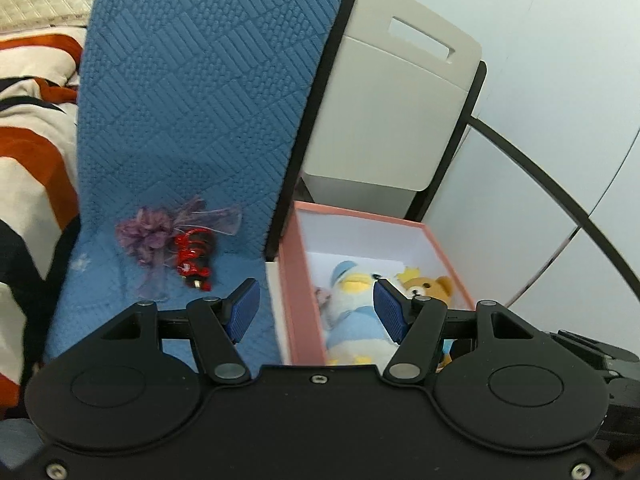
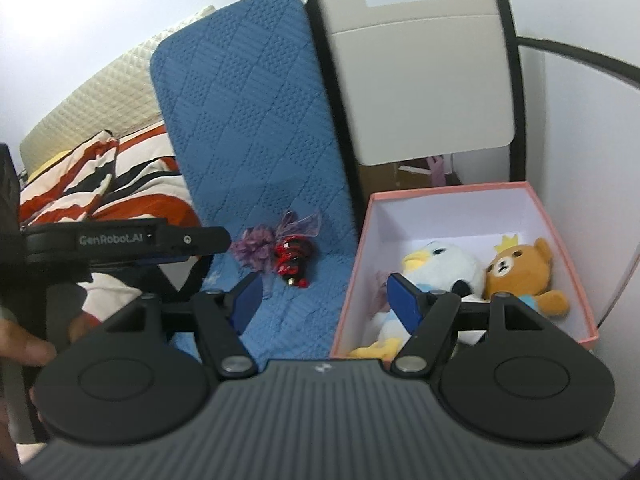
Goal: Organize objects
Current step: 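Withdraw both grippers from the box back toward the seat cushion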
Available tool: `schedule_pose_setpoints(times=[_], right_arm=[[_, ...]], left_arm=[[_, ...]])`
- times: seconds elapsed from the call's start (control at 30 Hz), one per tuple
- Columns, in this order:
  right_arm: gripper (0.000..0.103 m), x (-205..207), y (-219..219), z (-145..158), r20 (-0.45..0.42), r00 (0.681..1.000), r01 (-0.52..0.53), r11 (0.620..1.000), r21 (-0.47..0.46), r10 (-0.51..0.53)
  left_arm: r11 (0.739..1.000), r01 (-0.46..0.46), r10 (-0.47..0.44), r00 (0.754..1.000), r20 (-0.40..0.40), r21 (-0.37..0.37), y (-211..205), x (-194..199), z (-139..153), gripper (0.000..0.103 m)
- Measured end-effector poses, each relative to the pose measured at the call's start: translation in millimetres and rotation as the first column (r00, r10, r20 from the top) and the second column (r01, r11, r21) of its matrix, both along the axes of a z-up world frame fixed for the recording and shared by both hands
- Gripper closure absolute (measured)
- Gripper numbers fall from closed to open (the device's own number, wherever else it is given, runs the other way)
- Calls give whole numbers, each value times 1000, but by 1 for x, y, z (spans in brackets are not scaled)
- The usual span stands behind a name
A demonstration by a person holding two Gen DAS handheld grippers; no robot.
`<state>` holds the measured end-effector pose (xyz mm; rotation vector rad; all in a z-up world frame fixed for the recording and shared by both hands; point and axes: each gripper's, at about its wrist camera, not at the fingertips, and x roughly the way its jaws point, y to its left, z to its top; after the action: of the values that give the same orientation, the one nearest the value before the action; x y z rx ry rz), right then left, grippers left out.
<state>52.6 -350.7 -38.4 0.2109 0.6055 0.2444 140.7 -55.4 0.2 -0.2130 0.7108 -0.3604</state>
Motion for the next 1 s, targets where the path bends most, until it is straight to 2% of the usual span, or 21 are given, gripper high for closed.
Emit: schedule_pose_setpoints(times=[0.13,0.27,0.37,0.6,0.73,1.0], right_arm=[[32,-4,14,-8,-5,1000,2,1000,6,-2],[32,-10,29,-18,-14,1000,-10,1000,-20,10],[32,-11,36,-28,-43,999,-3,1000,16,4],[32,-14,64,-45,-60,998,-15,1000,14,16],[32,-14,78,-47,-53,999,-9,1000,0,9],[32,-12,92,-59,-76,997,-26,1000,5,26]], left_arm=[[999,-16,15,1000,20,37,12,-12,-5,42],[999,-42,42,999,14,1,29,-18,-11,42],[998,-67,67,997,31,14,41,-23,-17,42],[998,-67,66,997,44,10,64,-31,-29,42],[997,-79,80,996,41,-20,77,-32,-35,42],[995,-97,98,994,51,-28,88,-34,-43,42]])
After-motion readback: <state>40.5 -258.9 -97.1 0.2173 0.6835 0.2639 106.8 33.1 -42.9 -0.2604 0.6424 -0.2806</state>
